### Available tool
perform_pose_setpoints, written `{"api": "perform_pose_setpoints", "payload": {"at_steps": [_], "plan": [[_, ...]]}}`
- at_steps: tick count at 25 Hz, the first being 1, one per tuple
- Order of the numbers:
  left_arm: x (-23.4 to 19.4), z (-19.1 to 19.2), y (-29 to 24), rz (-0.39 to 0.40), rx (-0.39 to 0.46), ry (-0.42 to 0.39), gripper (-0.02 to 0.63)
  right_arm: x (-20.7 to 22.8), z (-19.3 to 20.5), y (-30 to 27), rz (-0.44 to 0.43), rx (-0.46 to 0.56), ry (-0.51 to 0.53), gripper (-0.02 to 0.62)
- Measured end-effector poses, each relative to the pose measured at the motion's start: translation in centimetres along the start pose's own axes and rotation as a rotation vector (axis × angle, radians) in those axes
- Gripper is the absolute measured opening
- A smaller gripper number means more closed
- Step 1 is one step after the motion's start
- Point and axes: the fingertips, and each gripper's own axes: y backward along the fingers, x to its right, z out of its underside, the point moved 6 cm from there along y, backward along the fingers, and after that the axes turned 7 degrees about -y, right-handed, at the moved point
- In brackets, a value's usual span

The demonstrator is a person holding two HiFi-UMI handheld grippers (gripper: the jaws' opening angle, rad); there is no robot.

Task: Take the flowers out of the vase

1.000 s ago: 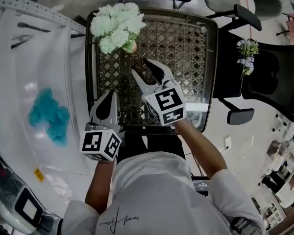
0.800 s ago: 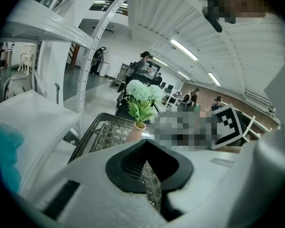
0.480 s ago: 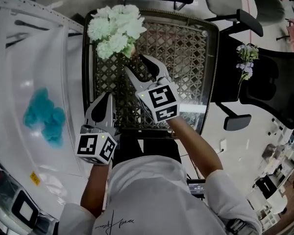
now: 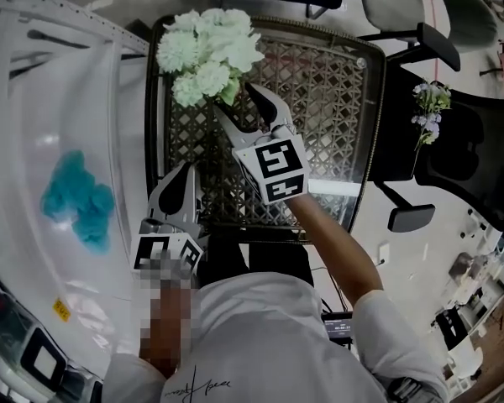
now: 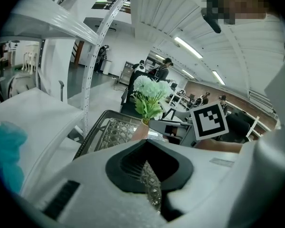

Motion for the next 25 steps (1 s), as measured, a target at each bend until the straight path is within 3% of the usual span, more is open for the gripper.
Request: {"api": "perform_pose_setpoints", "payload": {"at_steps": [11,25], "plan": [[-3.8,0.7,-2.5,-0.050,-0.043,0.025,-0.002,2.1,-0.4,-5.2,0.028,0.036,0.020,0.285],[-3.8,2.2,-2.9,-0.047,-0.084,0.039,-0.001,2.5,-0.9,-7.2,0.022,0.077,0.056,0.291]]}}
